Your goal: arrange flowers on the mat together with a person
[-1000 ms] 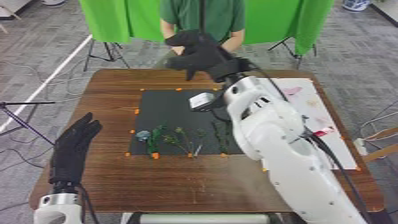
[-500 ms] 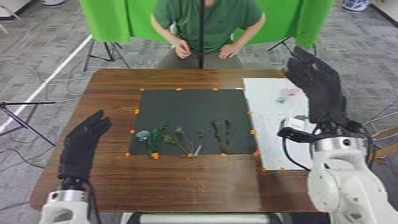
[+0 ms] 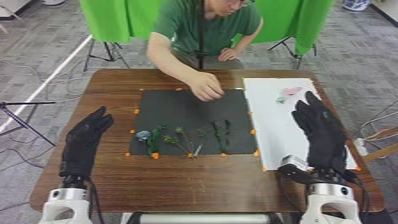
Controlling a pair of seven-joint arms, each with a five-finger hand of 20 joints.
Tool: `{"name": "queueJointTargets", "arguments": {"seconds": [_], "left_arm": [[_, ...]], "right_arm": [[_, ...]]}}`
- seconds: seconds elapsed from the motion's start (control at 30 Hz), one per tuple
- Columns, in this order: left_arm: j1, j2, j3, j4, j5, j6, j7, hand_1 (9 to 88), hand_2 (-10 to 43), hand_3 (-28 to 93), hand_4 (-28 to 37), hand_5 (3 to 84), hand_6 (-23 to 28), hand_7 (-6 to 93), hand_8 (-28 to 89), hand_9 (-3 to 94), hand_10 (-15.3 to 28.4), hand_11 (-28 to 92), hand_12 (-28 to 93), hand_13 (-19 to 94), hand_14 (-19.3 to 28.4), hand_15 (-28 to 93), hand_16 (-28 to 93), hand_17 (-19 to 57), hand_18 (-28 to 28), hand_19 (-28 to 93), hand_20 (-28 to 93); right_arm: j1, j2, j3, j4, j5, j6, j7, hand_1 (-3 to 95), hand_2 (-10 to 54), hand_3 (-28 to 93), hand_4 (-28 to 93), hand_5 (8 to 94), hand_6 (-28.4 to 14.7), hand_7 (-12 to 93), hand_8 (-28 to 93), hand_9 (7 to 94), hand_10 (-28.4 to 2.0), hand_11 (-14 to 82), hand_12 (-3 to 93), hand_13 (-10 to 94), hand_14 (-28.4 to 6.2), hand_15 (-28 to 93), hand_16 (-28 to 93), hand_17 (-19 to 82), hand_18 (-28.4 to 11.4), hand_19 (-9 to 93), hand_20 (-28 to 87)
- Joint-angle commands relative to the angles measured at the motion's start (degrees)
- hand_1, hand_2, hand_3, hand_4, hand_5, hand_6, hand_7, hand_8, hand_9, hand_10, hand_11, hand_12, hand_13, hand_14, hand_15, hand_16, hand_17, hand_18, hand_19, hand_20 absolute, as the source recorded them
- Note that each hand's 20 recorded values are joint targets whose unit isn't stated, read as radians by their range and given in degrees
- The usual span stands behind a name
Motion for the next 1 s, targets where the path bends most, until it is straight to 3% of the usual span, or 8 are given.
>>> {"name": "queueJointTargets", "arguments": {"seconds": [0.03, 0.13, 0.33, 0.5, 0.63, 0.87, 1.0], "left_arm": [[1.26, -0.49, -0.59, -0.34, -0.75, -0.37, -0.83, 24.5, -9.5, 66, -22.6, 42.3, 3.2, 12.1, -6, 42.3, 12.3, 13, 15, 33, 15.1, 9, 3, 3.7, 9.5, 1, 15], [1.29, -0.48, -0.54, -0.25, -1.32, -0.2, -0.63, 24.6, -9.5, 66, -22.6, 42.3, 3.2, 12.1, -6, 42.3, 12.3, 13, 15, 33, 15.1, 9, 3, 3.8, 9.5, 1, 15], [0.85, -0.22, -0.36, -0.06, -0.98, -0.87, -0.85, 24.6, -9.5, 66, -22.6, 42.4, 3.3, 12.0, -6, 42.3, 12.2, 13, 15, 33, 15.1, 9, 3, 3.8, 9.4, 1, 15], [1.08, -0.27, -0.44, -0.06, -1.82, -0.54, -0.86, 24.6, -9.5, 66, -22.5, 42.4, 3.3, 12.1, -6, 42.3, 12.3, 13, 15, 33, 15.1, 9, 3, 3.8, 9.3, 1, 15], [0.61, -0.01, -0.57, 0.09, -1.4, -1.1, -0.57, 24.6, -9.5, 66, -22.5, 42.4, 3.3, 12.0, -6, 42.3, 12.3, 13, 15, 33, 15.1, 9, 3, 3.8, 9.3, 1, 15], [1.54, -0.41, -1.29, -0.28, -2.21, -0.17, -0.15, 24.4, -9.5, 66, -22.5, 42.4, 3.3, 12.0, -6, 42.3, 12.3, 13, 15, 33, 15.1, 9, 3, 3.9, 9.3, 1, 15], [1.31, -0.45, -1.74, -0.21, -1.93, -0.8, -0.53, 24.4, -9.5, 66, -22.4, 42.4, 3.3, 12.0, -6, 42.3, 12.2, 13, 15, 33, 15.1, 9, 3, 3.9, 9.2, 1, 15]], "right_arm": [[0.11, 0.51, -0.32, -0.61, 1.05, 2.51, -2.29, 9.9, 4.5, 79, -18, 40.3, -1.3, 10, -9, 41.0, -15.5, 4.1, 10.7, 30, -11.6, 8, 13, 17, -12.0, 6, 27], [-1.91, 0.19, 1.46, -1.39, 2.32, 1.64, -3.46, 9.9, 4.6, 79, -18, 40.4, -1.3, 11, -9, 41.1, -15.5, 4.2, 10.7, 30, -11.6, 8, 13, 17, -11.9, 6, 27], [-5.41, -0.43, 3.92, -2.33, 3.75, -0.93, -6.1, 9.9, 4.8, 80, -18, 40.5, -1.2, 11, -9, 41.7, -15.5, 4.3, 10.8, 30, -11.6, 9, 13, 17, -11.9, 6, 28], [-3.63, -0.08, 2.21, -1.69, 2.99, 0.92, -4.84, 9.9, 4.9, 80, -18, 40.6, -1.3, 11, -10, 41.8, -15.5, 4.4, 10.9, 30, -11.7, 9, 12, 17, -12.0, 6, 28], [-2.54, 0.37, 1.72, -1.37, 2.74, 1.44, -4.4, 9.9, 5.0, 80, -18, 40.9, -1.4, 11, -10, 42.1, -15.4, 4.4, 10.9, 31, -11.7, 9, 12, 17, -12.1, 6, 28], [0.61, 0.75, -0.3, -0.37, 2.01, 3.09, -2.4, 10.0, 5.2, 80, -19, 41.3, -1.5, 11, -10, 42.4, -15.4, 4.5, 11.1, 31, -11.9, 10, 13, 17, -12.1, 6, 28], [0.67, 0.48, -0.82, -0.34, 1.74, 3.57, -2.02, 9.9, 5.3, 80, -18, 41.6, -1.7, 11, -10, 42.7, -15.5, 4.6, 11.1, 32, -11.8, 10, 13, 17, -12.1, 6, 28]]}}
